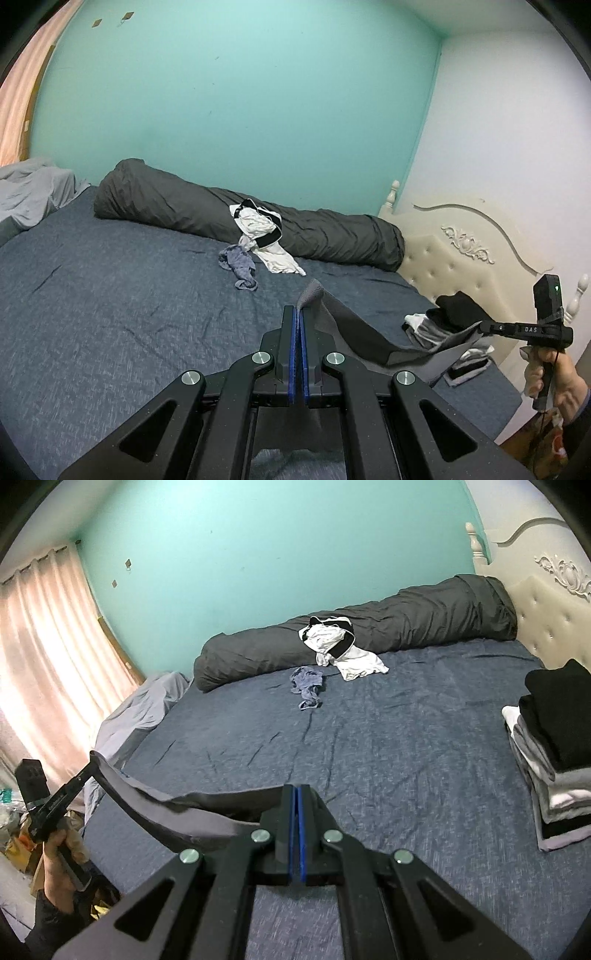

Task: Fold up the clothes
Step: 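Lift and stretch the grey shirt between both tools, then lower the stretched grey garment toward the bed with both tools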

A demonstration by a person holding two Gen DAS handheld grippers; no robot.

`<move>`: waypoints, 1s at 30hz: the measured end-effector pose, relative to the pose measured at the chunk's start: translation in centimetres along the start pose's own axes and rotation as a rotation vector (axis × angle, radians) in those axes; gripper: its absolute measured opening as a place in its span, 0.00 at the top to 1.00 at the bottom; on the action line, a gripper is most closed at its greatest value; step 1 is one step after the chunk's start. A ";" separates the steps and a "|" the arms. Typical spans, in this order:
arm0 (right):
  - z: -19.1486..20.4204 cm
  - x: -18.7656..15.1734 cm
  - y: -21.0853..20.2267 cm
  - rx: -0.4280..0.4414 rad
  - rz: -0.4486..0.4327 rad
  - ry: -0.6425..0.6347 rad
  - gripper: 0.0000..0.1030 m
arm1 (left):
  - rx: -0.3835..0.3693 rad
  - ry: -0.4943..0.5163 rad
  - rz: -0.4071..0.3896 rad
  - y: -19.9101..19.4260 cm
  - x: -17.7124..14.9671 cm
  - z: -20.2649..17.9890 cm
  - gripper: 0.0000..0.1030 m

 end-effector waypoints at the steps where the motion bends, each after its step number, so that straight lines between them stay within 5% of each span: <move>1: 0.0 -0.1 0.0 0.002 0.007 0.000 0.99 | -0.003 -0.003 0.006 0.0 -0.1 0.1 0.98; 7: -1.3 -1.0 2.3 -0.014 0.067 0.016 0.99 | 0.001 -0.044 0.067 2.8 -1.4 2.0 0.98; 16: -5.5 -1.2 12.8 -0.068 0.198 0.063 0.99 | 0.057 -0.124 0.221 13.7 -5.7 7.2 0.98; 30: -11.1 3.8 26.4 -0.139 0.282 0.074 0.99 | 0.103 -0.208 0.318 26.7 -6.1 13.7 0.98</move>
Point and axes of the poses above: each gripper's, at about its wrist camera, not at the fingertips, and y roughly the way its jaws point, z to its left, x to its top, the point moved 5 cm from there along y, roughly the way its jaws point, and after that the axes turned 9 degrees about z, right-handed, at the moved point
